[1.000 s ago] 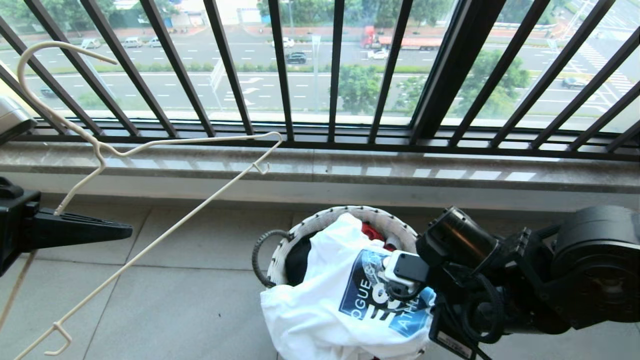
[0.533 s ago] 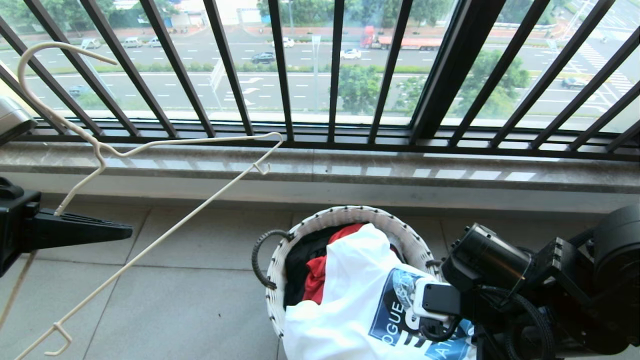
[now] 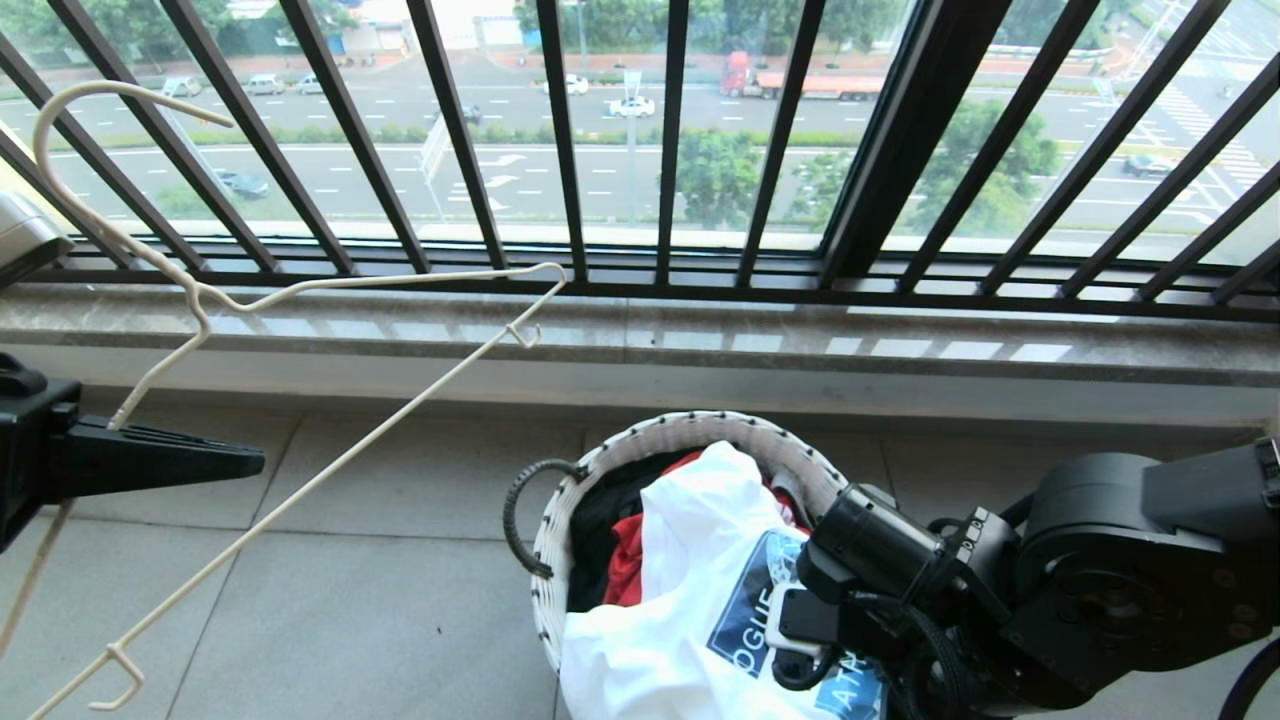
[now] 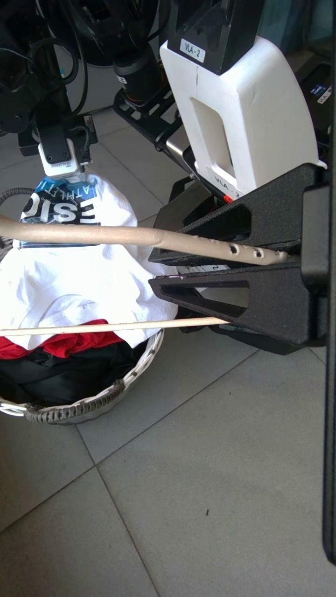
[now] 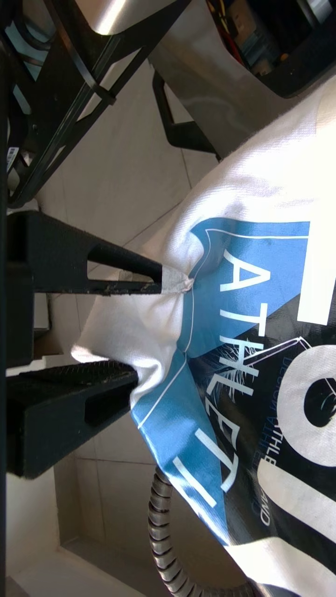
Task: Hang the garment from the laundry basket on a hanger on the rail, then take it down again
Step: Pick up clothes from the basket
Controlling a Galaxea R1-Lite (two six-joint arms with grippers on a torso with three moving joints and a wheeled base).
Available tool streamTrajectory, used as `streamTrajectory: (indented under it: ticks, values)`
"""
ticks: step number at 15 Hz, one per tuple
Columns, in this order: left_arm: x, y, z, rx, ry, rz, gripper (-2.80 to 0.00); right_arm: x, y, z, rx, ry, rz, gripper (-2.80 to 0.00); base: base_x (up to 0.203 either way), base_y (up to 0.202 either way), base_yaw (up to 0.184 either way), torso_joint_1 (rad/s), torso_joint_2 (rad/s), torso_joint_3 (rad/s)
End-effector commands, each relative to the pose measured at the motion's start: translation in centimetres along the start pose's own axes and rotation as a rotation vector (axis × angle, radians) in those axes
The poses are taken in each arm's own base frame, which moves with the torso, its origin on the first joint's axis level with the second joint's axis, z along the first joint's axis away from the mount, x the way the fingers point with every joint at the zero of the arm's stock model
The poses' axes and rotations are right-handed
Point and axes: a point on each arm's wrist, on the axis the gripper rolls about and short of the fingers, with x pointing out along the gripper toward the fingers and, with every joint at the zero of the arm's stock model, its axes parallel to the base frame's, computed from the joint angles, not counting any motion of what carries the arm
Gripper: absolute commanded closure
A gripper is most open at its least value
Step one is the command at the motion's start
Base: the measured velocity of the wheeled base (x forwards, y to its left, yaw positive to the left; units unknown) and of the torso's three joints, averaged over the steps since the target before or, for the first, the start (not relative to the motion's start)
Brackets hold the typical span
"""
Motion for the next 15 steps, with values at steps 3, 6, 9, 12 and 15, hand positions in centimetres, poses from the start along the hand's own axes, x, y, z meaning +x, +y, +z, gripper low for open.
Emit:
streamTrajectory:
  ticks: [3, 6, 9, 12, 15]
  values:
    - [0.1, 0.1, -0.1, -0.004, 0.002, -0.008, 0.00, -3.0, -0.4, -1.4, 0.031, -0.097, -0.037, -2.80, 0.000, 0.000, 0.000, 0.000, 0.00, 0.000]
    - [0.1, 0.1, -0.1, -0.004, 0.002, -0.009, 0.00, -5.8, -0.8, -2.4, 0.069, -0.250, -0.017, -2.80, 0.000, 0.000, 0.000, 0.000, 0.00, 0.000]
    - [0.1, 0.1, -0.1, -0.006, 0.003, -0.009, 0.00, -7.9, -1.1, -2.8, 0.082, -0.403, 0.057, -2.80, 0.000, 0.000, 0.000, 0.000, 0.00, 0.000]
    - [0.1, 0.1, -0.1, -0.004, 0.002, -0.009, 0.00, -7.5, -1.7, -1.8, 0.130, -0.465, 0.053, -2.80, 0.000, 0.000, 0.000, 0.000, 0.00, 0.000]
    - [0.1, 0.1, 0.0, -0.005, 0.001, -0.008, 0.00, -6.0, -2.1, -0.6, 0.152, -0.481, 0.040, 0.00, 0.000, 0.000, 0.000, 0.000, 0.00, 0.000]
